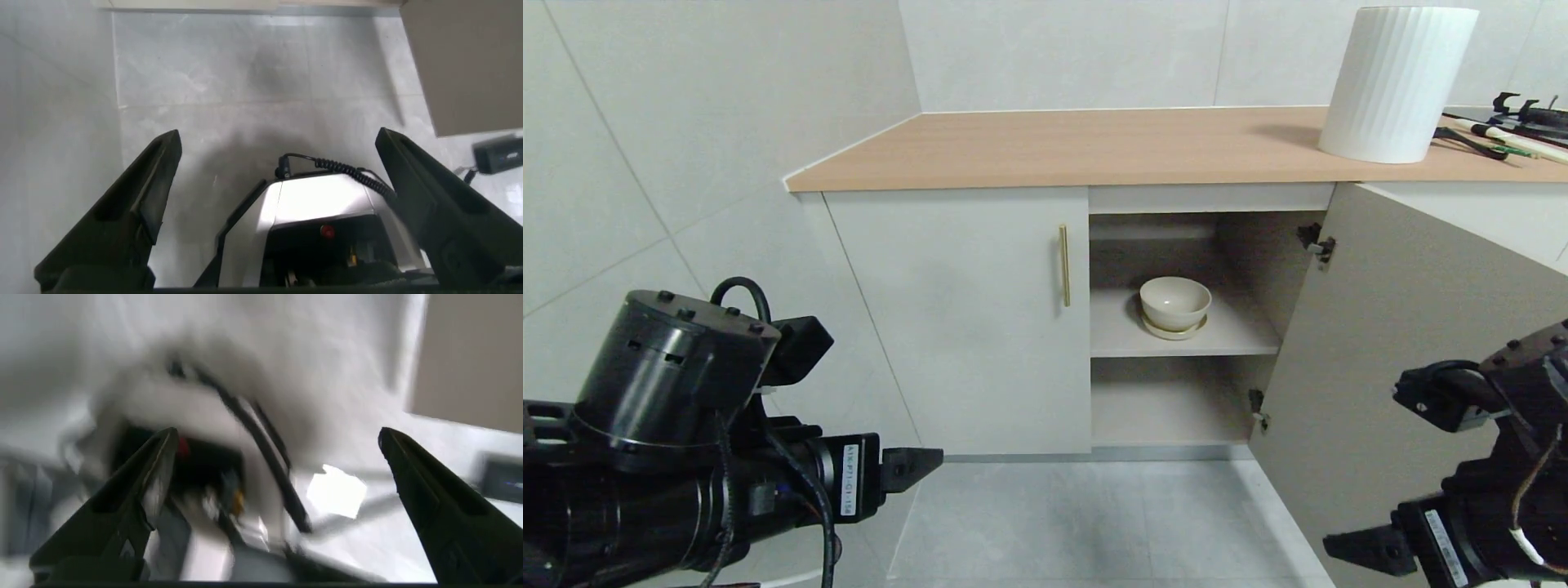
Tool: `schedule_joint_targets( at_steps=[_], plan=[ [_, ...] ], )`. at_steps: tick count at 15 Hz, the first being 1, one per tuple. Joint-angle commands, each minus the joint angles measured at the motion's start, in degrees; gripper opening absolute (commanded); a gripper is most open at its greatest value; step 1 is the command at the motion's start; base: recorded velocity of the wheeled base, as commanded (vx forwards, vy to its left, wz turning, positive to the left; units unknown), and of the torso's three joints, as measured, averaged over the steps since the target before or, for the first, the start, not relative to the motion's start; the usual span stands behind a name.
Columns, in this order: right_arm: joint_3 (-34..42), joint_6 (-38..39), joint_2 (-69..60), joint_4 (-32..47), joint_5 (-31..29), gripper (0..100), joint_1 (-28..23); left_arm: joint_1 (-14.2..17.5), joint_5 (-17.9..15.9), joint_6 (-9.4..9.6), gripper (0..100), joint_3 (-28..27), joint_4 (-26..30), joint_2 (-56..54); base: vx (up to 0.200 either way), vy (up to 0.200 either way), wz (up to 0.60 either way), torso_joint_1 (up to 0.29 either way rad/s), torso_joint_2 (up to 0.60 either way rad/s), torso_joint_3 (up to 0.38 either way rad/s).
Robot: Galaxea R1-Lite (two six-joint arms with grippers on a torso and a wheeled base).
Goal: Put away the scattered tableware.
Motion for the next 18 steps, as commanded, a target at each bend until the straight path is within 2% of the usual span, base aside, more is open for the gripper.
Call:
schedule_joint_targets(
  at_steps=[1,3,5,8,10,14,18],
  plan=[
    [-1.35,-1.18,-3.11,5.7,0.01,100,2.34,-0.33,0.1,-0.01,100,0.14,0.02,0.04,0.0,-0.2,0.0,0.007,0.0,-0.002],
    [-4.77,-1.18,-5.4,15.54,0.1,100,5.42,-0.33,0.1,-0.01,100,0.14,0.02,0.04,0.0,-0.2,0.0,0.012,0.0,0.0],
    [-8.29,-1.27,-7.16,25.12,0.01,100,5.95,-0.24,0.01,-0.01,100,0.14,0.02,0.04,0.0,-0.2,0.0,0.0,0.0,0.007],
    [-9.26,-1.53,-9.27,29.87,-1.4,100,5.95,-0.33,0.1,-0.01,100,0.14,0.02,0.04,0.0,-0.2,0.0,0.001,0.0,0.004],
    [-8.73,-1.44,-8.92,29.87,-5.61,100,5.59,-0.33,0.01,-0.01,100,0.14,0.02,0.04,0.0,-0.2,0.0,0.002,0.0,0.002],
    [-9.08,-2.14,-8.48,29.43,-8.08,100,-1.44,-0.33,0.01,-0.01,100,0.14,0.02,-0.05,0.0,0.0,0.0,0.0,0.0,0.0],
    [-9.08,-6.28,-5.75,24.86,-10.98,100,-14.62,-0.24,0.01,-0.01,100,0.14,0.02,0.04,0.0,0.0,0.0,0.0,0.0,0.0]
  ],
)
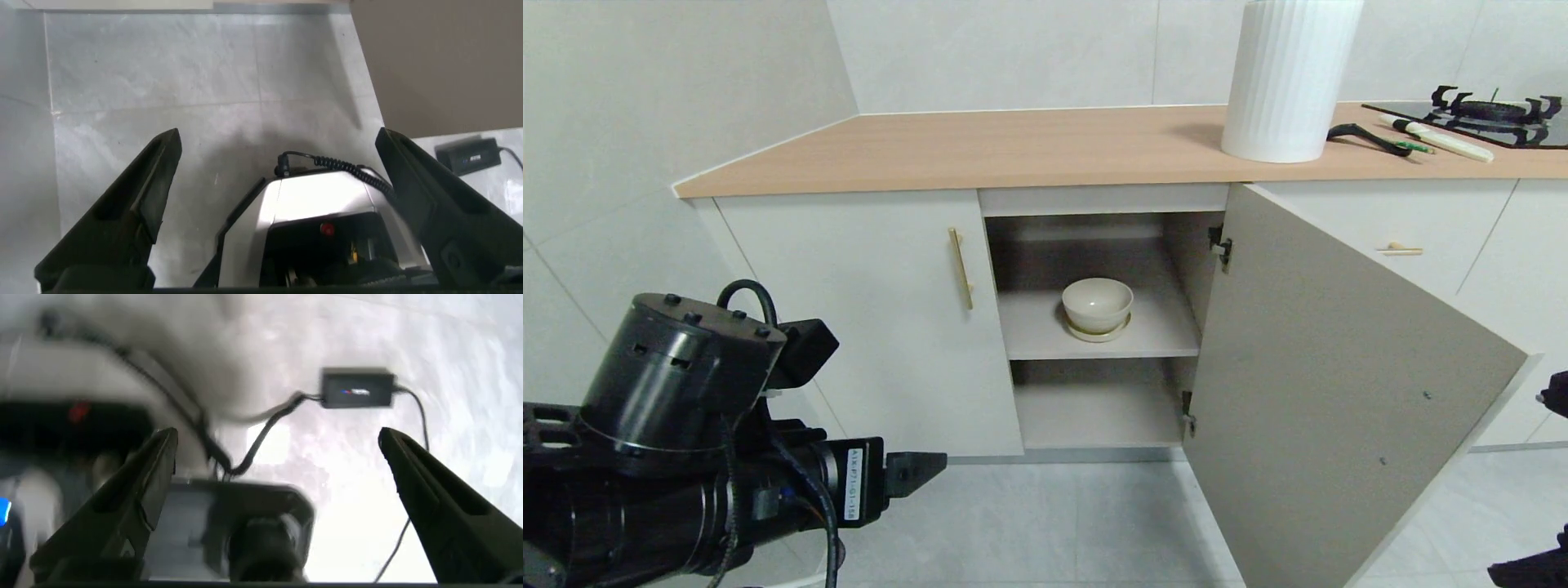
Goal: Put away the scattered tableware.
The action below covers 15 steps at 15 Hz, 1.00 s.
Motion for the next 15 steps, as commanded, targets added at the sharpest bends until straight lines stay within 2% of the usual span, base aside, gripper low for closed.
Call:
schedule_joint_targets(
  at_steps=[1,5,10,15],
  plan=[
    [0.0,-2.58,2.14,-1.73,-0.32,100,-7.14,0.09,0.03,-0.01,100,0.01,0.03,0.13,0.0,0.0,0.0,0.0,0.0,0.0],
    [0.0,-4.78,2.49,-8.15,-0.41,100,-14.35,0.0,0.03,-0.01,100,0.01,0.03,0.21,0.0,0.0,0.0,0.0,0.0,0.0],
    [0.35,-4.34,7.33,-21.6,-0.15,100,-21.82,0.0,0.03,-0.01,100,0.01,0.03,0.21,0.0,0.0,0.0,0.0,0.0,0.0],
    [0.62,-2.49,12.16,-27.66,0.21,100,-24.19,0.0,-0.05,-0.01,100,0.01,0.03,0.21,0.0,0.0,0.0,0.0,0.0,0.0]
  ],
)
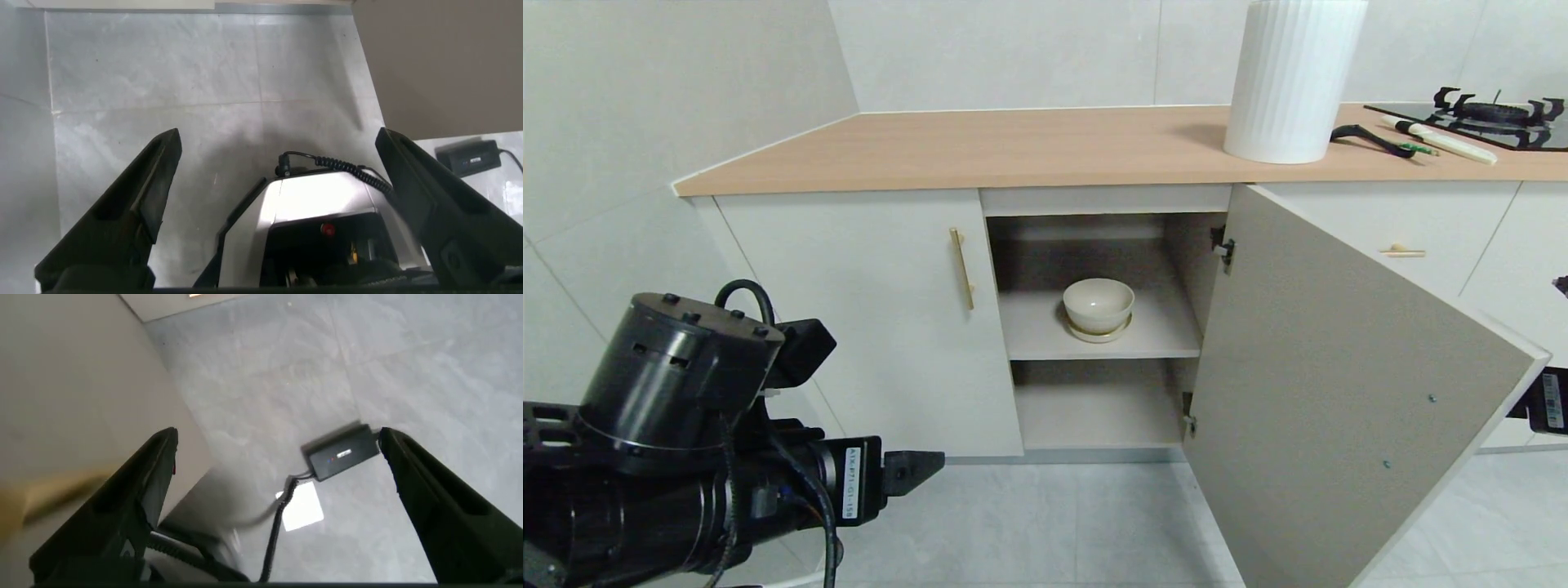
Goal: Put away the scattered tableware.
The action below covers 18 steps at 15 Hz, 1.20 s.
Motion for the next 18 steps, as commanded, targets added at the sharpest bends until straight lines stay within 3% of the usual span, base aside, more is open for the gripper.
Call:
schedule_joint_targets(
  at_steps=[1,6,10,18],
  plan=[
    [0.14,0.5,2.98,-0.69,0.01,100,-0.26,0.06,0.0,-0.03,100,0.01,-0.01,0.08,0.0,0.0,0.0,0.0,0.0,0.0],
    [0.85,1.29,3.25,-2.8,0.19,100,0.35,-0.02,0.0,-0.03,100,0.01,-0.01,0.08,0.0,0.0,0.0,0.0,0.0,0.0],
    [1.46,3.58,3.25,-3.68,0.36,100,3.87,0.06,0.0,-0.03,100,0.01,-0.01,0.08,0.0,0.0,0.0,0.0,0.0,0.0],
    [2.08,13.16,3.95,-3.68,3.44,100,17.49,0.06,0.0,-0.03,100,0.01,-0.09,0.08,0.0,0.0,0.0,0.0,0.0,0.0]
  ],
)
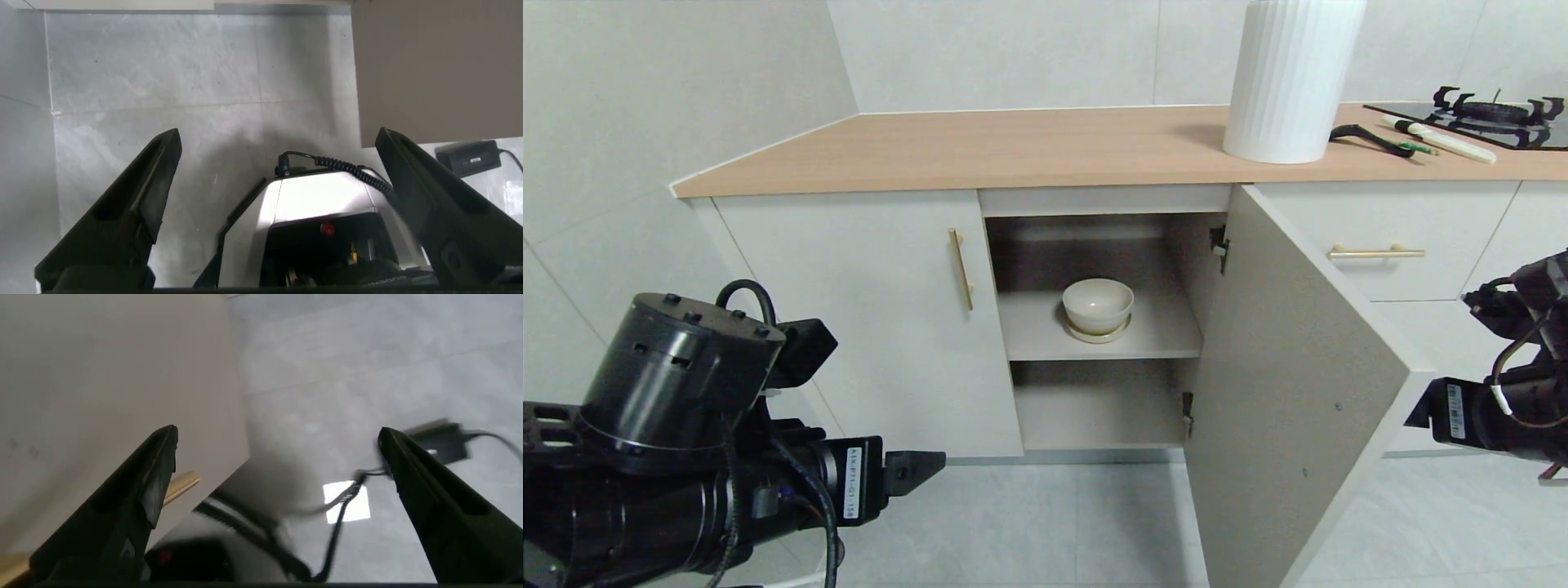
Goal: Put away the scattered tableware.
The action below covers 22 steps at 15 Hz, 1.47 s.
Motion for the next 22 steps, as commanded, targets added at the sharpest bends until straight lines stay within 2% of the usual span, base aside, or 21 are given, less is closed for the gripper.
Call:
schedule_joint_targets(
  at_steps=[1,5,7,13,15,18,22],
  plan=[
    [-0.02,1.58,1.18,-0.07,0.25,100,3.99,-0.02,0.01,-0.03,100,0.01,-0.01,0.17,0.0,0.0,0.0,0.0,0.0,0.0],
    [1.21,5.53,3.29,-2.97,0.25,100,10.23,-0.02,0.01,-0.03,100,0.01,-0.01,0.17,0.0,0.0,0.0,0.0,0.0,0.0],
    [3.67,5.62,4.26,-8.16,0.16,100,13.04,0.06,0.01,-0.03,100,0.01,-0.01,0.17,0.0,0.0,0.0,0.0,0.0,0.0],
    [4.29,6.23,9.79,-16.07,0.34,100,16.99,0.06,0.1,-0.21,100,-0.08,-0.01,0.08,0.0,0.0,0.0,0.0,0.0,0.0],
    [3.76,5.62,11.73,-19.85,2.97,100,16.99,0.06,0.27,-0.21,100,-0.17,-0.01,-0.45,0.0,0.0,0.0,0.0,0.0,0.0],
    [-1.51,1.93,14.45,-20.03,8.07,100,16.91,0.42,0.71,-0.21,100,-0.25,-0.01,-1.24,0.0,0.0,0.0,0.0,0.0,0.0],
    [-8.02,0.7,19.64,-20.03,8.25,100,16.99,0.5,0.71,-0.3,100,-0.25,-0.01,-0.89,0.0,0.0,0.0,0.0,0.0,0.0]
  ],
)
